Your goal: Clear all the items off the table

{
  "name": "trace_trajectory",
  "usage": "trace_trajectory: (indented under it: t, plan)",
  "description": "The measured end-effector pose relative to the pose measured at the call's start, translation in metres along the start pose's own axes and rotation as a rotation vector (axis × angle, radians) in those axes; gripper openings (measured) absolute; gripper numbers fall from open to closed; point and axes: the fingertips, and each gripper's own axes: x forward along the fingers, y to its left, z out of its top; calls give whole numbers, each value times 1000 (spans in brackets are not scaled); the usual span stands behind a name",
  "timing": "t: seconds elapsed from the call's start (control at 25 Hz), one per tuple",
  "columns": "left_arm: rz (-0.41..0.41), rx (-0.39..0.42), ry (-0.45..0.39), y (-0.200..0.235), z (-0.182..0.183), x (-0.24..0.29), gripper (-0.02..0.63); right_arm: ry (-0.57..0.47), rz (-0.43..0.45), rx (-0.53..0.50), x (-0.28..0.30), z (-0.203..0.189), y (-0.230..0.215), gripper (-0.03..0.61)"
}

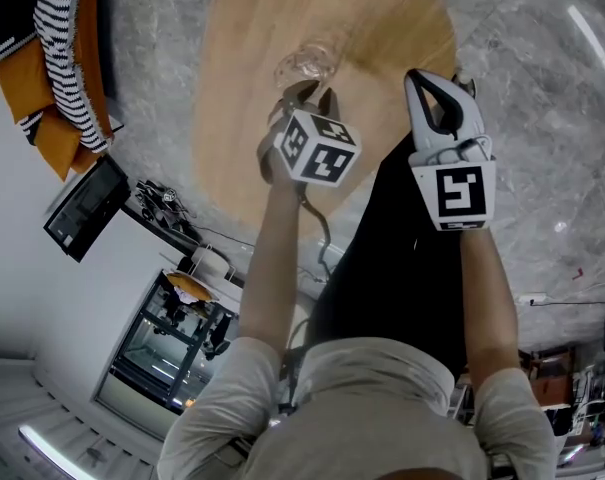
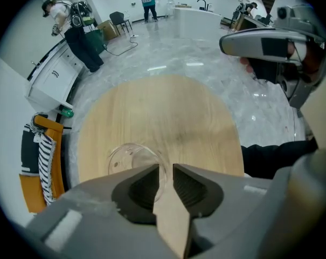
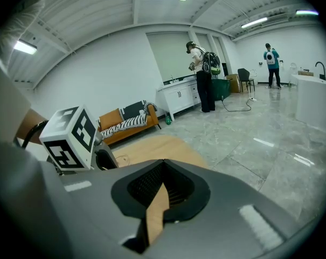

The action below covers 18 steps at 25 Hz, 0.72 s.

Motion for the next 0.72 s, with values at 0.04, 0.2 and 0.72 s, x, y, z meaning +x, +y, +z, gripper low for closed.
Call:
trace_trajectory:
  t: [0.04,0.2,0.72]
  plan:
    - [-1,7,8,0,-1,2,87,2,-1,1,0,-1,-1,6]
    - [-8,22,29,-1,-1,9,87,24,3,-2,0,-6,-4,6]
    - [-3,97,70,1,6,28,87,35,-17,29,6,-16,-17,6]
